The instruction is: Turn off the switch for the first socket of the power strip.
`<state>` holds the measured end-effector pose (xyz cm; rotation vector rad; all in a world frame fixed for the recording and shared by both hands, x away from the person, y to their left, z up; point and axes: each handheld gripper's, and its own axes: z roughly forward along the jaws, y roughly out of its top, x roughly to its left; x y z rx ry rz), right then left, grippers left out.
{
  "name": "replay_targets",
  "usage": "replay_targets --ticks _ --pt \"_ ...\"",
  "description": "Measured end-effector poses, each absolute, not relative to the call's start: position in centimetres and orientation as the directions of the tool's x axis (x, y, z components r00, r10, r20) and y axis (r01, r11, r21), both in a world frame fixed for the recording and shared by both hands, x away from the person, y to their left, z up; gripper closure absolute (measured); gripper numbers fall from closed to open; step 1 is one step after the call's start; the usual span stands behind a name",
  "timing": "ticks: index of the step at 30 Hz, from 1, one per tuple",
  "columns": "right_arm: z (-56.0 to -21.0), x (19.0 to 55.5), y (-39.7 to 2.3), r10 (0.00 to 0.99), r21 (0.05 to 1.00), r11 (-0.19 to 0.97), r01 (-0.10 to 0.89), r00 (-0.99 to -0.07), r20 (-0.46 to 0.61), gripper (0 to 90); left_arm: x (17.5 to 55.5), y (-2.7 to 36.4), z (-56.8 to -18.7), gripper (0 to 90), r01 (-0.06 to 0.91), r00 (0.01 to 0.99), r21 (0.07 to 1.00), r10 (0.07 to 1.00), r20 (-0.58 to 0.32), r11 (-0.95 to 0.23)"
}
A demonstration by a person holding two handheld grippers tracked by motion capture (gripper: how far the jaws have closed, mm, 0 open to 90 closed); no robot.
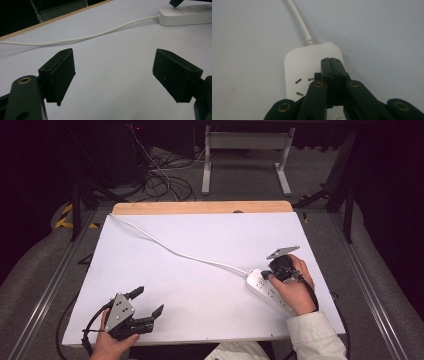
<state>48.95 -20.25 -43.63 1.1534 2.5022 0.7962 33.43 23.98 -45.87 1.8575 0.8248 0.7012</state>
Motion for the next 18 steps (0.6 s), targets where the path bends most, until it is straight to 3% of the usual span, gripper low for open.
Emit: replay_targets --ticks 18 --pt "-43.95 48.99 -20.21 0.769 0.563 0.541 0.624 -0.638 -0.033 90.0 33.41 24.00 -45.86 18.7 0.240 0.605 0.915 0.787 0.120 -0.324"
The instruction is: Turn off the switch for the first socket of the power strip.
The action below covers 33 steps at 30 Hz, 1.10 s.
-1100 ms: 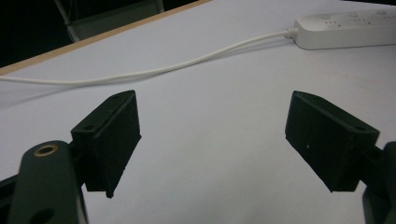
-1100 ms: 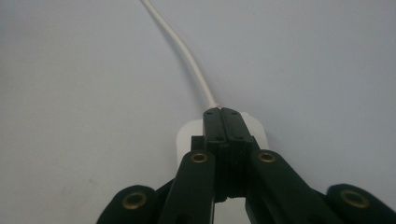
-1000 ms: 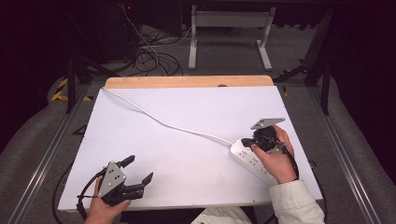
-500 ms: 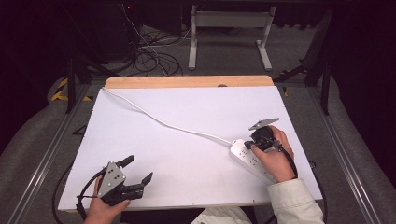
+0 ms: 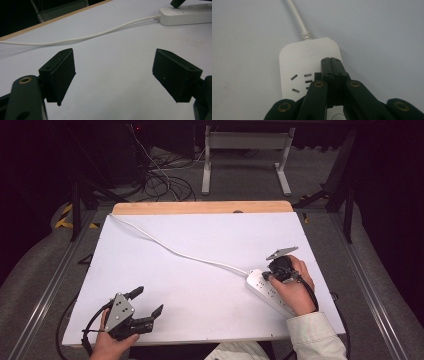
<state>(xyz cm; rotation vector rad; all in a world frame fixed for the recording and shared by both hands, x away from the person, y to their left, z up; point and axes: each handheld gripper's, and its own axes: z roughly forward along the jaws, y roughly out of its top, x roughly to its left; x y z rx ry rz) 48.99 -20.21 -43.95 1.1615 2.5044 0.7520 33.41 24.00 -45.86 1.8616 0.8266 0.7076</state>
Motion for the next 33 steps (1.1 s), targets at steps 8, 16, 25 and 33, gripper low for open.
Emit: replay_targets --ticks 8,16,25,33 --pt "-44.06 49.00 -20.16 0.767 0.560 0.548 0.621 -0.641 -0.040 90.0 33.39 23.95 -45.84 18.7 0.239 0.604 0.915 0.788 0.122 -0.325" --pt "-44.05 48.83 -19.90 0.773 0.553 0.550 0.626 -0.632 -0.055 90.0 33.30 23.99 -45.79 18.8 0.241 0.602 0.918 0.791 0.114 -0.316" --pt "-44.09 48.81 -19.77 0.782 0.555 0.543 0.631 -0.621 -0.059 90.0 33.28 24.02 -45.75 18.8 0.237 0.602 0.917 0.790 0.121 -0.321" --pt "-44.29 48.96 -19.38 0.781 0.567 0.548 0.614 -0.619 -0.085 90.0 33.20 24.06 -45.70 18.8 0.234 0.600 0.918 0.790 0.123 -0.320"
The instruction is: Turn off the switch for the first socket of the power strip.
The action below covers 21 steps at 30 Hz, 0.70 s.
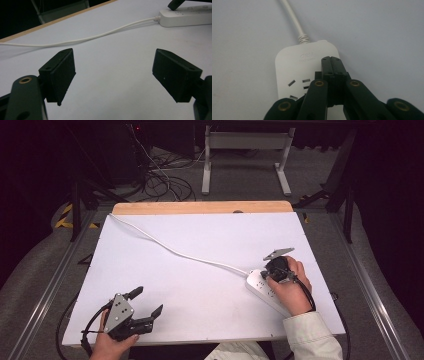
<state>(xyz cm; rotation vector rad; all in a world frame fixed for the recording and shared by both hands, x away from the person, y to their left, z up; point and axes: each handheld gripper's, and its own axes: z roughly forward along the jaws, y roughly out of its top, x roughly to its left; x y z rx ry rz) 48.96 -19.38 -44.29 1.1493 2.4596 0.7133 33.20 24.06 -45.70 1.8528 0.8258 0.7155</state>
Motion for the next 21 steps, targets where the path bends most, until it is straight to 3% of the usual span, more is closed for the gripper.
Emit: replay_targets --ticks 21 --pt "-44.29 48.83 -19.61 0.792 0.552 0.530 0.643 -0.608 -0.053 90.0 33.11 24.06 -45.70 18.8 0.235 0.599 0.921 0.792 0.115 -0.311"
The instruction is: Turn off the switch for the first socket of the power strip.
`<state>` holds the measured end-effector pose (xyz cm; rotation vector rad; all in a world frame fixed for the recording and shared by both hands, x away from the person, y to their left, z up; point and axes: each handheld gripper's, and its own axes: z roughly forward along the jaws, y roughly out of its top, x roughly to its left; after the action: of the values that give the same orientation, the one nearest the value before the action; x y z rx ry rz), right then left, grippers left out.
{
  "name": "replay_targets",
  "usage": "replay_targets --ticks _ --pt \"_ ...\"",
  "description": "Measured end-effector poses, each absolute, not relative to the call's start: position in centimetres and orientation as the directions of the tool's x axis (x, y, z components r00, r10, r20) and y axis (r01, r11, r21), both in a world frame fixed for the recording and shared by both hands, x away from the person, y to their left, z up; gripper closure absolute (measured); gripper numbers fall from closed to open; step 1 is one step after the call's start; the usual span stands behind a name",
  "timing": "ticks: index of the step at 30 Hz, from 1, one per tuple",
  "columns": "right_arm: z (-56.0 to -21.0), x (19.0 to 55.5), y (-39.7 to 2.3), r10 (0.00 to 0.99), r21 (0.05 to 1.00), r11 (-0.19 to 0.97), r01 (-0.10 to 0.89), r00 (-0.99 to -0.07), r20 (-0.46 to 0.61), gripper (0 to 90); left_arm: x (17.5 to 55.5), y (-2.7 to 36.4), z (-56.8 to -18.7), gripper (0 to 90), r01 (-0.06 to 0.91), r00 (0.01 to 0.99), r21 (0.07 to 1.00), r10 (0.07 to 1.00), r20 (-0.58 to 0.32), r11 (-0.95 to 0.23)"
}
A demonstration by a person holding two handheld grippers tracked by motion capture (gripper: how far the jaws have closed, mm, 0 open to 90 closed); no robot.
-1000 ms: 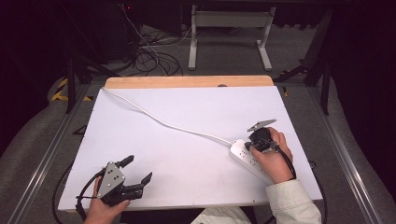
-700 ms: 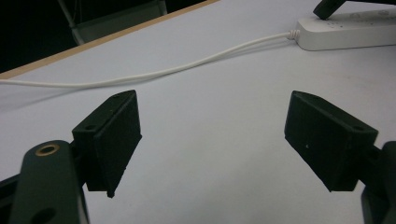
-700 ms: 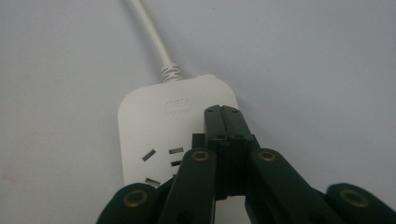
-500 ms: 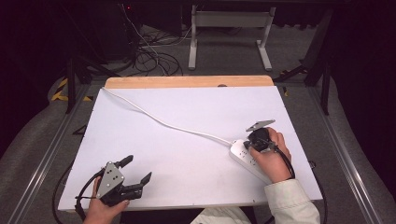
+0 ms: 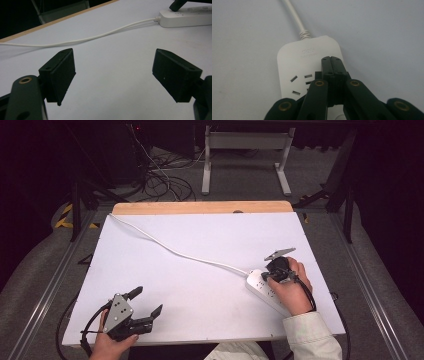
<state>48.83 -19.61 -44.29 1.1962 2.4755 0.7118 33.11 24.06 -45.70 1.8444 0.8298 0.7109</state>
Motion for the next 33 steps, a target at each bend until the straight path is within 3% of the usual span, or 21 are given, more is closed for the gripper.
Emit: replay_targets --ticks 5,6,9,33 --pt "-44.3 48.8 -19.7 0.790 0.570 0.524 0.633 -0.611 -0.048 90.0 33.1 24.2 -45.6 18.8 0.233 0.597 0.920 0.793 0.119 -0.314" --pt "-43.6 48.5 -20.1 0.785 0.625 0.484 0.613 -0.619 0.000 90.0 33.2 24.2 -45.6 18.8 0.233 0.597 0.921 0.793 0.118 -0.312" --pt "-42.0 47.8 -20.2 0.780 0.675 0.467 0.571 -0.625 -0.011 90.0 33.4 24.1 -45.7 18.8 0.239 0.597 0.920 0.794 0.113 -0.311" --pt "-40.1 46.4 -20.5 0.773 0.708 0.478 0.520 -0.631 -0.059 90.0 33.3 24.2 -45.6 18.9 0.232 0.597 0.920 0.793 0.121 -0.315"
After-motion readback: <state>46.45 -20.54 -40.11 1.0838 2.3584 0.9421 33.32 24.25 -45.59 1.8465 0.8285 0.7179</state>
